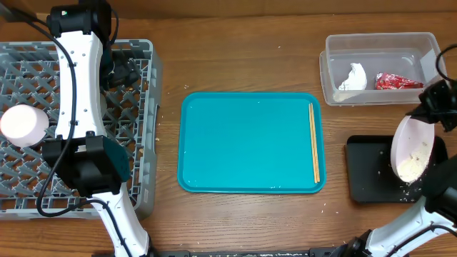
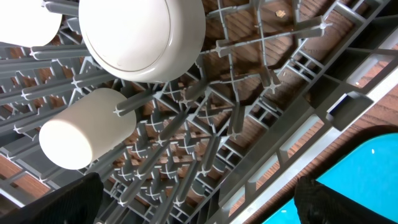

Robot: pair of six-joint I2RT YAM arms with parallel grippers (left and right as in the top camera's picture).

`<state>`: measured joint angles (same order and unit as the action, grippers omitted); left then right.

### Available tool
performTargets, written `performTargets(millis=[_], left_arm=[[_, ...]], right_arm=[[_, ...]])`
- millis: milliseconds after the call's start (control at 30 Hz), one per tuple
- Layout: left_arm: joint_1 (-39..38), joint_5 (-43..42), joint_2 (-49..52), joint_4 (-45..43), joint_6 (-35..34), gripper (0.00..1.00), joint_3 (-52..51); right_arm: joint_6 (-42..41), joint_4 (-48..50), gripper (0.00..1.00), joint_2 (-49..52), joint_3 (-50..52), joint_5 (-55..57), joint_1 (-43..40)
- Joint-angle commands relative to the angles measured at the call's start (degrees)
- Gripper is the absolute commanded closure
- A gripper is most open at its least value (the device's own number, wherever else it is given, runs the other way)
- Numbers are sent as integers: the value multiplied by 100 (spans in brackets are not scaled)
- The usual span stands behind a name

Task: Sort waste into correct bins and load items into the dishwasher
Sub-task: 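Tilt the plate with the right gripper to pour rice onto the black tray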

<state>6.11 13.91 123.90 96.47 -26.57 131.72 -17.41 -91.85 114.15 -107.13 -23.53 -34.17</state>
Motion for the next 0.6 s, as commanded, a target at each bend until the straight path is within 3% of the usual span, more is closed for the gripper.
performTargets(millis=[0, 567], left_arm=[[-13, -4, 48, 9, 66, 0, 39], [-13, -4, 48, 11, 66, 0, 39]], right_arm=[[485, -87, 96, -186, 9, -846, -234], [1449, -278, 96, -184, 9, -1384, -461]])
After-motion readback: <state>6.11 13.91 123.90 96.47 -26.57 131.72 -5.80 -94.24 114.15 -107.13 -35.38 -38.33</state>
